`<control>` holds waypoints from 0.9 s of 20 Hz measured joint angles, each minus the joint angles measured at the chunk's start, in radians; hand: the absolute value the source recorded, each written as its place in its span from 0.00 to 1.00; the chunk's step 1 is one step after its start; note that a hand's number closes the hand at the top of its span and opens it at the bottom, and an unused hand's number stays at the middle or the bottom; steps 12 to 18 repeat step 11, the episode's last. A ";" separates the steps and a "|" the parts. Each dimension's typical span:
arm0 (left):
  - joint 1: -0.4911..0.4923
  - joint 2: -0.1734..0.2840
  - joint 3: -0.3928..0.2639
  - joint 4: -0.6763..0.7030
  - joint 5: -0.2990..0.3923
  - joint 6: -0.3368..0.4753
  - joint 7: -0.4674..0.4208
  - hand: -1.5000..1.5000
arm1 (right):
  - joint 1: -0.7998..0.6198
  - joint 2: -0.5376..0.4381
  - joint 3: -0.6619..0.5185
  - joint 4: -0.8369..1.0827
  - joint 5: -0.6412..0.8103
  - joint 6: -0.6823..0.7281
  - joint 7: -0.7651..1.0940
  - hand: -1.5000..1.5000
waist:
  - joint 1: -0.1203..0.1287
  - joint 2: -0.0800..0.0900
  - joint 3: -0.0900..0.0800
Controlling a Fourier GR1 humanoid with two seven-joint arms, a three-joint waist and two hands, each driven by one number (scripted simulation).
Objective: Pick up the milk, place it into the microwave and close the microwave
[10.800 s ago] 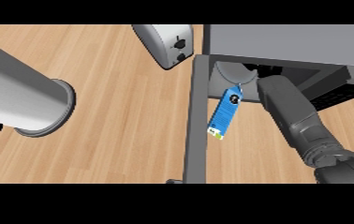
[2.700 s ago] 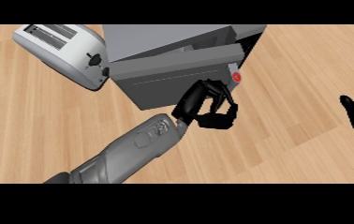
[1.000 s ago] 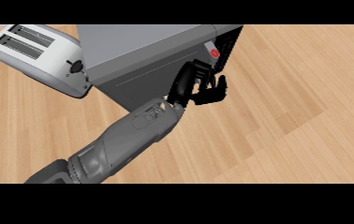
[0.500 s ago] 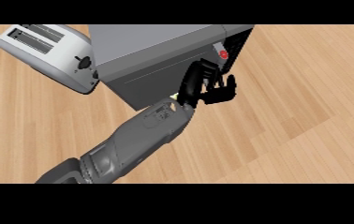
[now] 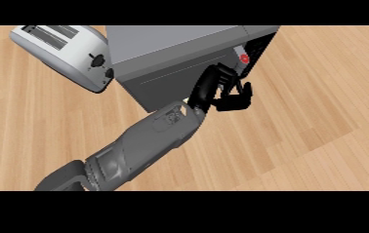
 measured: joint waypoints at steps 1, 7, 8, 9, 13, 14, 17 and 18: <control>-0.003 0.000 -0.005 0.003 0.003 -0.011 -0.004 0.00 | 0.003 -0.001 -0.006 -0.004 -0.004 -0.002 0.002 0.00 | 0.004 0.000 0.000; -0.007 0.000 -0.031 0.005 0.027 -0.056 -0.032 0.00 | 0.025 -0.007 -0.039 -0.025 -0.022 -0.018 0.018 0.00 | 0.033 -0.003 -0.001; -0.006 0.000 -0.035 0.005 0.031 -0.062 -0.037 0.00 | 0.029 -0.008 -0.045 -0.028 -0.025 -0.020 0.020 0.00 | 0.037 -0.004 -0.001; -0.005 0.000 -0.038 0.004 0.035 -0.068 -0.041 0.00 | 0.032 -0.011 -0.050 -0.032 -0.028 -0.021 0.023 0.00 | 0.042 -0.005 -0.001; -0.004 0.000 -0.044 0.005 0.042 -0.079 -0.048 0.00 | 0.039 -0.012 -0.058 -0.043 -0.035 -0.023 0.029 0.00 | 0.051 -0.007 -0.001; -0.004 0.000 -0.044 0.005 0.042 -0.079 -0.048 0.00 | 0.039 -0.012 -0.058 -0.043 -0.035 -0.023 0.029 0.00 | 0.051 -0.007 -0.001; -0.004 0.000 -0.044 0.005 0.042 -0.079 -0.048 0.00 | 0.039 -0.012 -0.058 -0.043 -0.035 -0.023 0.029 0.00 | 0.051 -0.007 -0.001; -0.004 0.000 -0.044 0.005 0.042 -0.079 -0.048 0.00 | 0.039 -0.012 -0.058 -0.043 -0.035 -0.023 0.029 0.00 | 0.051 -0.007 -0.001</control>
